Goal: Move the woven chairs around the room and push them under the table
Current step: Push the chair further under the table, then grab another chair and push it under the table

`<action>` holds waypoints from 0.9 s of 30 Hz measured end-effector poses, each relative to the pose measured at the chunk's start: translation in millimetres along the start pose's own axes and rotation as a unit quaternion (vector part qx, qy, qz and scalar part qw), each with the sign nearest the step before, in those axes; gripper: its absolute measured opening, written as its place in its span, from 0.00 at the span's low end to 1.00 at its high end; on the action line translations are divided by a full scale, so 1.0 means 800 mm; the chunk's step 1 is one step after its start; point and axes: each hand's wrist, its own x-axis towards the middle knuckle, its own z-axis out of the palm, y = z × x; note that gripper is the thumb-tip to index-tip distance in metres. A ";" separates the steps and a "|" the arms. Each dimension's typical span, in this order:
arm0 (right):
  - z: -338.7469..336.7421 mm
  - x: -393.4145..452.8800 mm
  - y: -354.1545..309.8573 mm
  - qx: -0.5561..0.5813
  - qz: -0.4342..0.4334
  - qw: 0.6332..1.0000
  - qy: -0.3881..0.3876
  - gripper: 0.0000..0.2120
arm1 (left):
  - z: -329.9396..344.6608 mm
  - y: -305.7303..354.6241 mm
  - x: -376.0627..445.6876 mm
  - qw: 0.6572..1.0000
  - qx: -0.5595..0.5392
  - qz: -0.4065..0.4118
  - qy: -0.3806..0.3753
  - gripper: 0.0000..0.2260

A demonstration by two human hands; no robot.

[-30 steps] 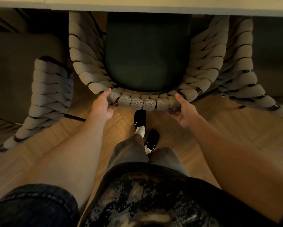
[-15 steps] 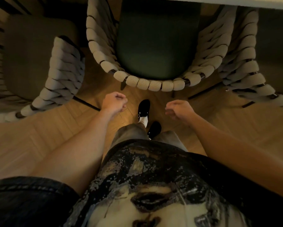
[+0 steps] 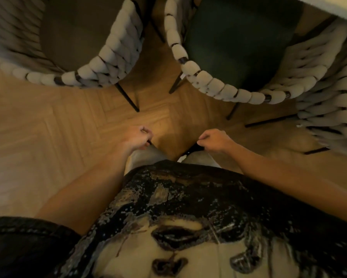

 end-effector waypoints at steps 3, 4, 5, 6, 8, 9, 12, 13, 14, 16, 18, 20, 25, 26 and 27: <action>0.020 0.004 -0.040 -0.037 -0.007 0.999 -0.023 0.08 | -0.033 -0.047 -0.006 0.999 -0.027 -0.016 0.012 0.05; 0.027 0.006 -0.054 -0.053 -0.013 0.998 -0.028 0.08 | -0.045 -0.063 -0.007 0.999 -0.039 -0.020 0.014 0.04; 0.035 0.009 -0.070 -0.068 -0.018 0.997 -0.031 0.08 | -0.056 -0.078 -0.009 0.998 -0.054 -0.023 0.015 0.03; 0.043 0.012 -0.085 -0.078 -0.022 0.996 -0.034 0.08 | -0.068 -0.093 -0.010 0.997 -0.065 -0.026 0.018 0.02; 0.061 0.017 -0.118 -0.093 -0.027 0.994 -0.045 0.07 | -0.093 -0.120 -0.015 0.996 -0.082 -0.032 0.022 0.03; 0.071 0.020 -0.136 -0.103 -0.030 0.993 -0.052 0.07 | -0.106 -0.135 -0.018 0.995 -0.092 -0.033 0.023 0.03; 0.105 0.029 -0.190 -0.139 -0.046 0.987 -0.070 0.05 | -0.145 -0.179 -0.022 0.991 -0.128 -0.033 0.029 0.02; 0.117 0.033 -0.208 -0.150 -0.050 0.985 -0.070 0.02 | -0.158 -0.194 -0.023 0.990 -0.135 -0.033 0.034 0.02; 0.129 0.037 -0.225 -0.158 -0.054 0.984 -0.069 0.00 | -0.170 -0.208 -0.023 0.988 -0.144 -0.035 0.042 0.03; 0.156 0.047 -0.260 -0.177 -0.064 0.980 -0.071 0.01 | -0.194 -0.234 -0.023 0.985 -0.159 -0.036 0.055 0.04; 0.181 0.054 -0.294 -0.198 -0.075 0.974 -0.079 0.01 | -0.217 -0.258 -0.023 0.982 -0.174 -0.039 0.066 0.04; 0.207 0.059 -0.327 -0.210 -0.084 0.970 -0.090 0.03 | -0.240 -0.281 -0.024 0.978 -0.191 -0.048 0.071 0.03; 0.267 0.068 -0.397 -0.245 -0.104 0.959 -0.097 0.04 | -0.286 -0.337 -0.023 0.965 -0.236 -0.078 0.089 0.02; 0.276 0.070 -0.410 -0.256 -0.107 0.956 -0.099 0.02 | -0.294 -0.347 -0.023 0.961 -0.245 -0.085 0.095 0.02; 0.284 0.072 -0.422 -0.264 -0.109 0.953 -0.102 0.02 | -0.303 -0.357 -0.022 0.958 -0.252 -0.093 0.102 0.02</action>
